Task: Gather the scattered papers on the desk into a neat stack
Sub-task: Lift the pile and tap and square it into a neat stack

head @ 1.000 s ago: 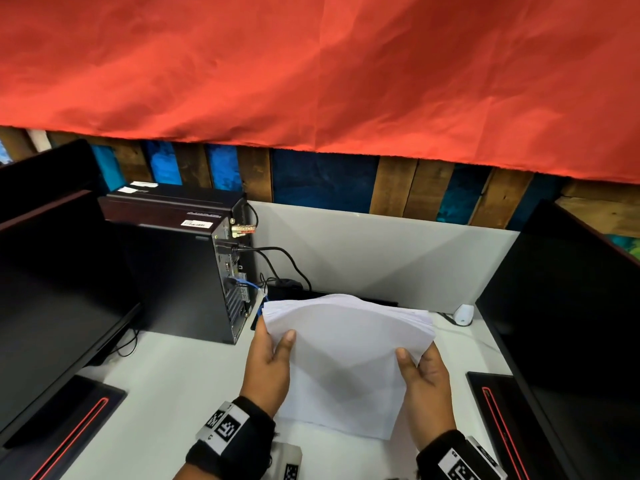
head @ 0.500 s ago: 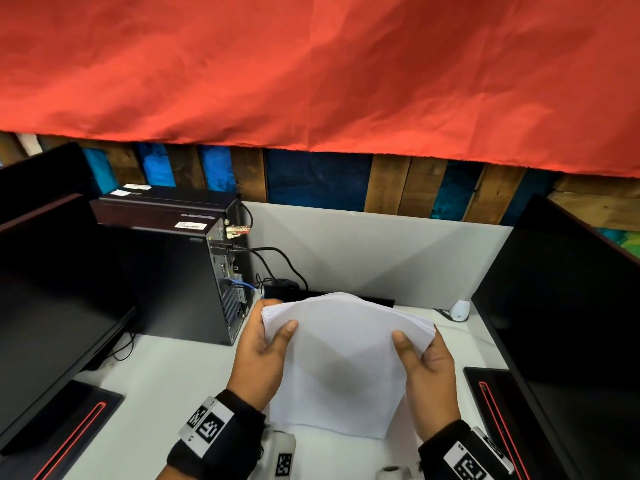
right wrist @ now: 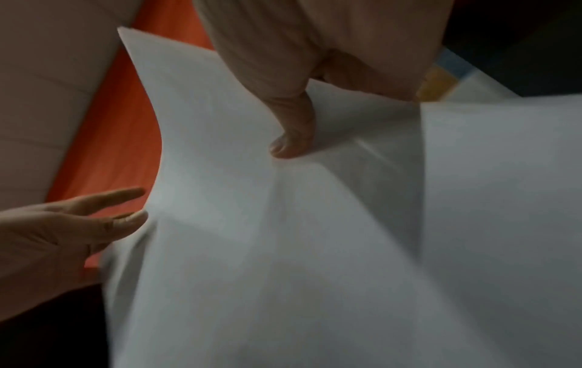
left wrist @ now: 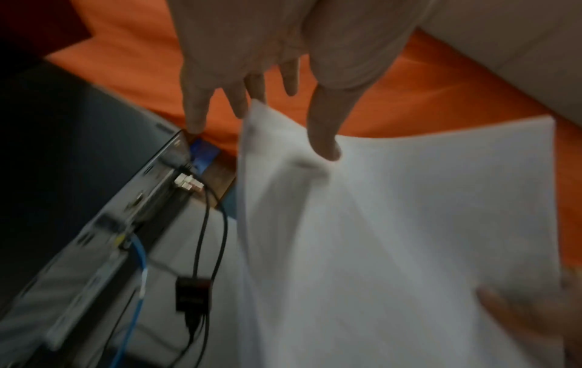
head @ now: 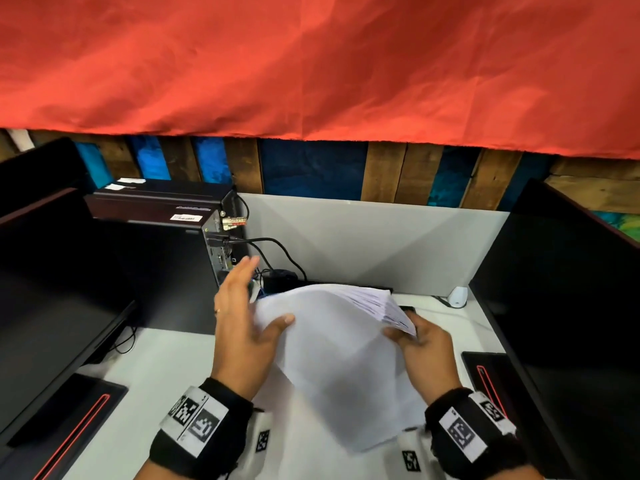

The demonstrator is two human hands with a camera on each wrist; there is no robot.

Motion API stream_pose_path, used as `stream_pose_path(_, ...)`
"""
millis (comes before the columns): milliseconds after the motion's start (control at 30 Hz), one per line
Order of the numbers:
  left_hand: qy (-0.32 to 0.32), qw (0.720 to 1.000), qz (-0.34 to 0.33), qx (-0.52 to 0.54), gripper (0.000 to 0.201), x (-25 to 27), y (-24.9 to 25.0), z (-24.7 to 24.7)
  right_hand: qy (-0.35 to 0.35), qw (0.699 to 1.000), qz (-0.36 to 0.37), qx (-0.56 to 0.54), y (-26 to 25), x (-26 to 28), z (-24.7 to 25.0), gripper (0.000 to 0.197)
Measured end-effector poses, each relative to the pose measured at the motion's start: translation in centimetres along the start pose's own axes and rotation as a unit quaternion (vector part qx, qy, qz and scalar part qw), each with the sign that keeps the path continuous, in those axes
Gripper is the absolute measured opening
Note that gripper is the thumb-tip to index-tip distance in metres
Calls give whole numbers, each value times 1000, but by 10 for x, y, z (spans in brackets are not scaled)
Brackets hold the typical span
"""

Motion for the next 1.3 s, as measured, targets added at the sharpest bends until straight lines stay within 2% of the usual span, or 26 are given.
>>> stream_pose_path(67, -96, 992, -34, -74, 70, -3, 9, -3, 4, 992, 70, 101, -9, -2, 4, 32)
stream_pose_path(133, -146, 987, -3, -65, 40, 0, 10, -7, 4, 977, 118, 178, -16, -1, 5, 25)
stream_pose_path(200, -139, 989, 56, 22, 24, 5, 5, -9, 0, 971, 135, 199, -20, 3, 4, 23)
stream_pose_path(300, -105, 983, 105, 111, 8, 13, -1, -8, -2, 983, 92, 159, -19, 4, 7, 13)
stream_pose_path(333, -88, 978, 126, 139, 10, 15, -4, -7, 7, 986, 66, 156, -18, 3, 11, 11)
stream_pose_path(400, -58, 966, 170, 188, 21, 19, -15, -4, 38, 981, 24, 188, -15, 0, 25, 22)
stream_pose_path(467, -38, 956, 199, 211, 23, 22, -30, 2, 72, 960, 0, 270, -11, -3, 43, 24)
stream_pose_path(533, -22, 948, 220, 230, 21, 27, -45, 10, 93, 952, -25, 292, -3, -6, 59, 26)
stream_pose_path(567, -16, 943, 230, 238, 21, 29, -52, 12, 94, 967, -27, 237, 2, -9, 66, 24)
stream_pose_path(633, -8, 933, 254, 256, 22, 35, -62, 14, 63, 997, -35, 34, 13, -10, 71, 28)
stream_pose_path(700, -3, 924, 268, 274, 23, 41, -71, 11, -6, 990, -61, -130, 28, -7, 65, 51)
stream_pose_path(767, 3, 919, 275, 282, 23, 46, -76, 6, -64, 970, -105, -210, 48, -2, 50, 75)
stream_pose_path(833, 9, 917, 279, 286, 20, 50, -81, 2, -68, 972, -127, -185, 63, 3, 35, 67)
stream_pose_path(933, 3, 918, 279, 281, 21, 56, -94, -4, -3, 977, -140, -158, 77, 6, 23, 39)
stream_pose_path(1067, -11, 915, 289, 282, 24, 65, -104, -7, 16, 973, -162, -164, 89, 9, 16, 36)
stream_pose_path(1167, -26, 902, 317, 292, 30, 75, -111, -12, 19, 971, -179, -159, 97, 12, 13, 32)
stream_pose_path(1300, -17, 890, 341, 302, 42, 77, -116, -15, 2, 974, -162, -161, 93, 12, 8, 26)
Point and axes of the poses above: each hand's wrist, its own x-axis away from the middle knuckle, its own z-axis out of the back of the hand, y = z × x, the point moved 1 cm from there along -x, towards the middle knuckle, and after that the axes turned 8 degrees about -z, right-handed, at the moved point
